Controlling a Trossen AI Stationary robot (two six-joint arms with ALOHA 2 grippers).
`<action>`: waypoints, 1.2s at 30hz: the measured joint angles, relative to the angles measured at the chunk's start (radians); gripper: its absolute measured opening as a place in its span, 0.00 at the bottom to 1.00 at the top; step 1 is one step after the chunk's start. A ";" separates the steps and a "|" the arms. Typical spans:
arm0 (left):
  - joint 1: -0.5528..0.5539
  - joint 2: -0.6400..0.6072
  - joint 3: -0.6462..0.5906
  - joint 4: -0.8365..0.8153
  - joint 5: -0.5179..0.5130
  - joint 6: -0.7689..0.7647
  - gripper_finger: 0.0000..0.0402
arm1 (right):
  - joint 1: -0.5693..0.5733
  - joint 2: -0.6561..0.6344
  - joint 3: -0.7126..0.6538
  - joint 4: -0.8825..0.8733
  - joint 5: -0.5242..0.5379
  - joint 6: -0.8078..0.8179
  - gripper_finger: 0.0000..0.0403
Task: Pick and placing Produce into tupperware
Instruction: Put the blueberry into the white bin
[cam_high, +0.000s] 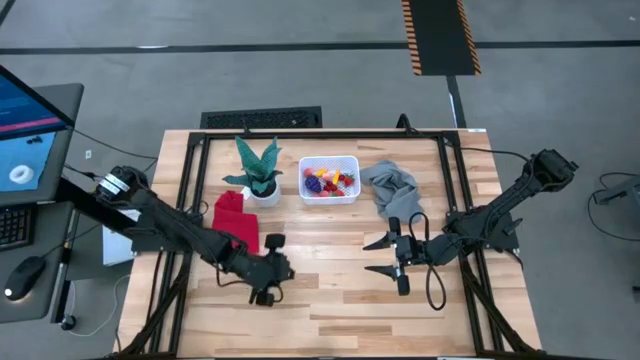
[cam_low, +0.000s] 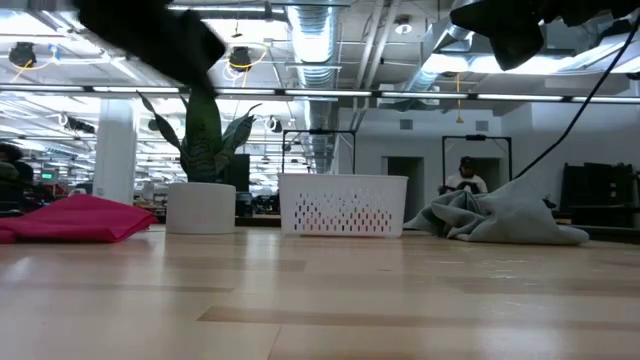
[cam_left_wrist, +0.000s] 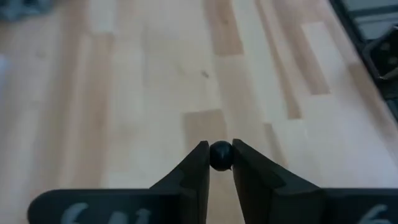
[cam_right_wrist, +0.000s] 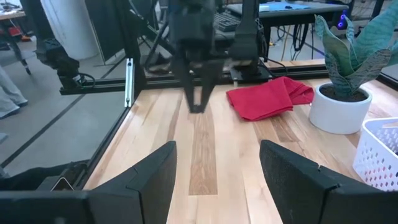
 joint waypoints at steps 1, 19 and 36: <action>0.016 -0.004 0.025 -0.032 -0.002 0.025 0.13 | 0.000 0.000 0.000 0.000 0.000 0.000 0.63; 0.431 -0.036 0.391 -0.214 0.024 0.409 0.11 | 0.000 0.000 0.000 0.000 0.000 -0.006 0.63; 0.908 -0.014 0.429 -0.146 0.312 0.293 0.12 | 0.000 0.000 0.000 0.000 0.000 -0.017 0.63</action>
